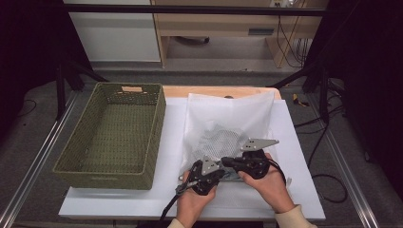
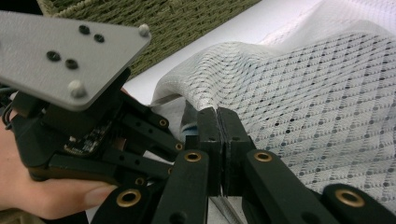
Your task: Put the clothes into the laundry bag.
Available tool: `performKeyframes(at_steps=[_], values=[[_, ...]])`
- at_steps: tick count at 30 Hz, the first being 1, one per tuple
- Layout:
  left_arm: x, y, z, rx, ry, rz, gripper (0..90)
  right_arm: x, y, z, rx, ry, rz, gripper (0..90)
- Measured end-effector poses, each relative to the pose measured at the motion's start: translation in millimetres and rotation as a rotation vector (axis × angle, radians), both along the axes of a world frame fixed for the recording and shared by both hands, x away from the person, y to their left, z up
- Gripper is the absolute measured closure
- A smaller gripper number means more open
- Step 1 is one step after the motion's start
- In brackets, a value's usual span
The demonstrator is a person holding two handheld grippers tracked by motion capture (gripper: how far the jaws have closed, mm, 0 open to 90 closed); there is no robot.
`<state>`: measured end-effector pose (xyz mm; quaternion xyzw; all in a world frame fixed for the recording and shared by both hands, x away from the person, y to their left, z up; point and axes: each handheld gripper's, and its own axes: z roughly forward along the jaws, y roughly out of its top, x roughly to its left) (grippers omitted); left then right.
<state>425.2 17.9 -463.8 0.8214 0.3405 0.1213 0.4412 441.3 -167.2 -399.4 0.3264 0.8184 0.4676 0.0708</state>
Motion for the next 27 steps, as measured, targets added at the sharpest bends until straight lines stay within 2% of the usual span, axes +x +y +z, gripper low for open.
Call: performKeyframes(at_steps=[27], values=[[25.8,-11.0,-3.1,0.003,-0.018,0.078,90.0,0.2,-5.6,-11.0,-0.041,0.028,-0.041,89.3]])
